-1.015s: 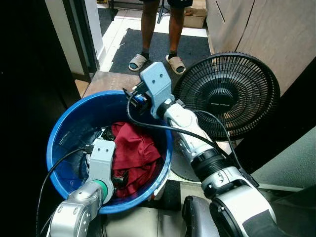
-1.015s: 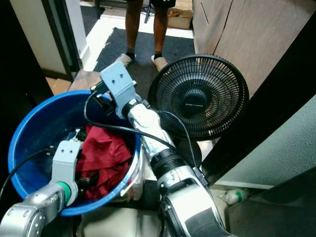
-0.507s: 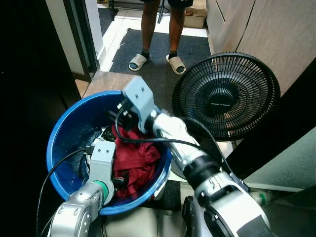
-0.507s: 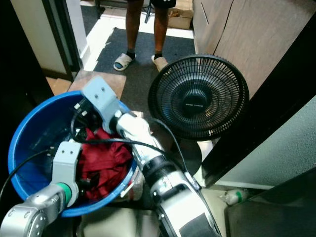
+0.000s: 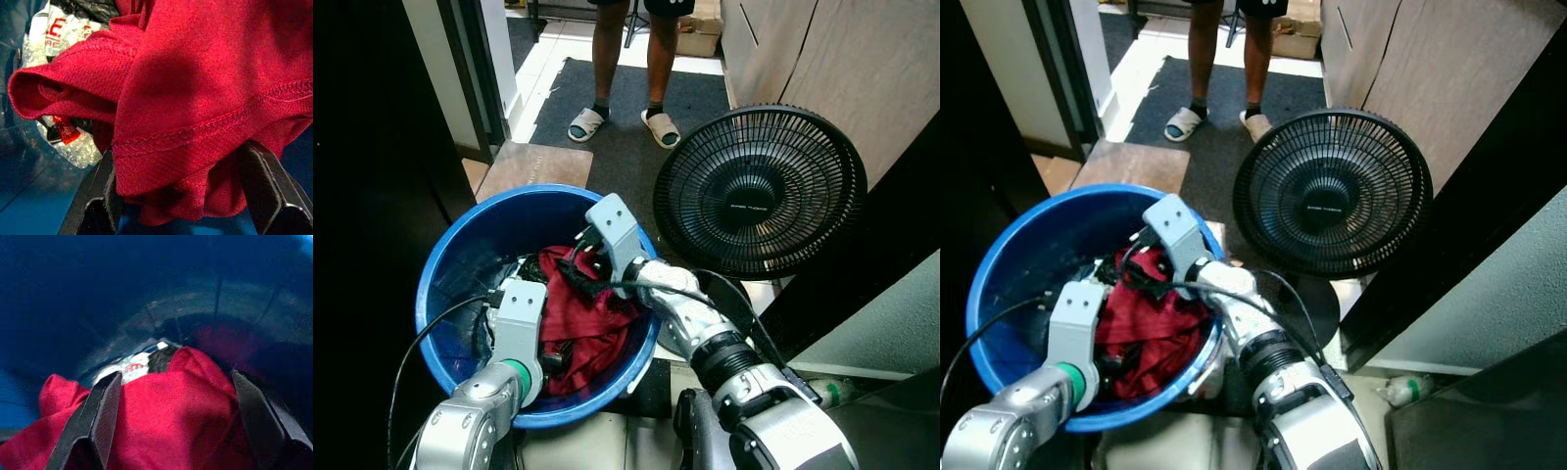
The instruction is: Clothes washing
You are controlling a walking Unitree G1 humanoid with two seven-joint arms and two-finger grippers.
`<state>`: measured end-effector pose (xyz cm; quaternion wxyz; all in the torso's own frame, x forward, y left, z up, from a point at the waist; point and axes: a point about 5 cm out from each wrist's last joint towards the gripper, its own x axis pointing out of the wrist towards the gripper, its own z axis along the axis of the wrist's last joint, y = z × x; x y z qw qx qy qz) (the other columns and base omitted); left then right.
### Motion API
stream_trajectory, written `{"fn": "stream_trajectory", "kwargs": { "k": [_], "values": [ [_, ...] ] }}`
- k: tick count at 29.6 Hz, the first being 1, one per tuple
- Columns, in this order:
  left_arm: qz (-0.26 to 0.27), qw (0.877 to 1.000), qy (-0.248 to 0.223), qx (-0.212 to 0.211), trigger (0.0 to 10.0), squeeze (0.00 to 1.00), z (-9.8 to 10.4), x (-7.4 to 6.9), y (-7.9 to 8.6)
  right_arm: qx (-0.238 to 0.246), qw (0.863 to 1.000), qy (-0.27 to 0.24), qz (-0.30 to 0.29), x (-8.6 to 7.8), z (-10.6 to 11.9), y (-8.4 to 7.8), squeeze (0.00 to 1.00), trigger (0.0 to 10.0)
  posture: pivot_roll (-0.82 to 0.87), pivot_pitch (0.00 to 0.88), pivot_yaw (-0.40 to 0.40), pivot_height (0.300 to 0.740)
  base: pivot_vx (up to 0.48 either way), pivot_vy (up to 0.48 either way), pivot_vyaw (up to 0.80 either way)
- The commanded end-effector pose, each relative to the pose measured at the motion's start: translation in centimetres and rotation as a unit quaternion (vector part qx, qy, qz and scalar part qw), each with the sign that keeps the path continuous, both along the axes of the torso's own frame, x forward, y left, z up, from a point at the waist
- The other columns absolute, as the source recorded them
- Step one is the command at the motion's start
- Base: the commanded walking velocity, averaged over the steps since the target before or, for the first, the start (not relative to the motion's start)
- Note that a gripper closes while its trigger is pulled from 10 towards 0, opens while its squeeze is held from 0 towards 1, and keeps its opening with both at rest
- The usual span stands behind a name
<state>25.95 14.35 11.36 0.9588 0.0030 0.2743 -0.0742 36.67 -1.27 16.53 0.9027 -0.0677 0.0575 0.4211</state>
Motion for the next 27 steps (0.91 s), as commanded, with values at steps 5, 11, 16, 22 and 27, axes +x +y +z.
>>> {"fn": "stream_trajectory", "kwargs": {
  "k": [5, 11, 16, 22, 27],
  "values": [
    [0.003, 1.000, 0.024, 0.004, 10.0, 0.00, -1.0, -0.4, 0.2, -0.012, 0.998, 0.059, -0.006, 0.1, -1.7, -1.7, 0.00, 10.0, 0.13, 0.145, -0.039, 0.517, 0.000, 0.000, 0.00],
    [0.001, 1.000, 0.025, 0.004, 10.0, 0.00, -1.0, -0.3, 0.3, -0.055, 0.995, 0.075, -0.023, 0.6, -2.4, -3.7, 0.00, 10.0, 0.12, 0.145, -0.028, 0.517, 0.000, 0.000, 0.00],
    [-0.002, 1.000, 0.026, 0.005, 10.0, 0.00, -1.0, -0.2, 0.3, -0.143, 0.988, 0.041, -0.050, 1.2, -2.7, -6.5, 0.00, 10.0, 0.11, 0.144, -0.019, 0.517, 0.000, 0.000, 0.00],
    [-0.009, 1.000, 0.026, 0.006, 10.0, 0.00, -1.0, 0.0, 0.1, -0.206, 0.975, 0.029, -0.077, 1.6, -3.0, -9.8, 0.00, 10.0, 0.10, 0.143, -0.007, 0.517, 0.000, 0.000, 0.00],
    [-0.013, 1.000, 0.025, 0.008, 10.0, 0.00, -0.9, 0.1, 0.1, -0.207, 0.974, 0.037, -0.079, 1.5, -3.4, -10.7, 0.00, 10.0, 0.09, 0.143, -0.001, 0.517, 0.000, 0.000, 0.00]
  ]
}}
